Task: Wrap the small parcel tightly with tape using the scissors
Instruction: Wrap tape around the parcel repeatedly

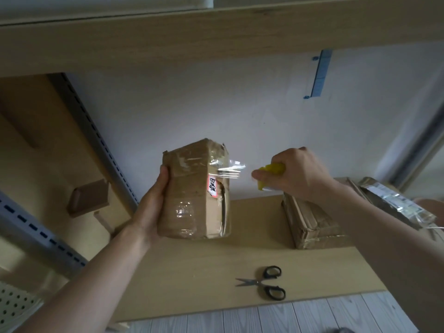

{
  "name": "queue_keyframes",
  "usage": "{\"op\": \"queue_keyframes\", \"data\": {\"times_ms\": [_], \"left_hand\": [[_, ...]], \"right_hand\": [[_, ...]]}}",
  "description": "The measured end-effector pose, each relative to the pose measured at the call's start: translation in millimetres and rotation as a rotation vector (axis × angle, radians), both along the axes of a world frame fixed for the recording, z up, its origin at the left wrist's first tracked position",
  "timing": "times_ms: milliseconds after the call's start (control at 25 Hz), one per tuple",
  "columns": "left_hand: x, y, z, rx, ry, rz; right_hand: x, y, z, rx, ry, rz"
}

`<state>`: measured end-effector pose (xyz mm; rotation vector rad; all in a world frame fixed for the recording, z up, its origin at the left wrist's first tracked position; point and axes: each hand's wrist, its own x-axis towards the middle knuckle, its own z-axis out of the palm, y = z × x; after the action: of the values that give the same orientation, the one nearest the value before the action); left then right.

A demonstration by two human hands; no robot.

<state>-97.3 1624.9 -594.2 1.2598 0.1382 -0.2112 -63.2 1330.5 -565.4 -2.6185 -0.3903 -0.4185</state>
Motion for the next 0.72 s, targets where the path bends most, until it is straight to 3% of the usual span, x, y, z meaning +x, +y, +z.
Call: {"op": "queue_keyframes", "data": {"times_ms": [160, 440, 600, 720], "left_hand": [[-3, -9, 0, -0.117, -0.013, -0.021], [-6, -17, 0, -0.236, 0.003, -0.086], [-4, -17, -7, -0.215, 0.106, -0.122], [-2, -20, -17, -0.162, 0.043, -0.185]], "right_hand": [[-1, 17, -9, 0.05, 0.083, 0.041], [-2, 27, -7, 0.15, 0.037, 0.073], [-9, 36, -6, 0.201, 0.013, 0.14], [-12, 37, -1, 0.27, -0.009, 0.138]]}}
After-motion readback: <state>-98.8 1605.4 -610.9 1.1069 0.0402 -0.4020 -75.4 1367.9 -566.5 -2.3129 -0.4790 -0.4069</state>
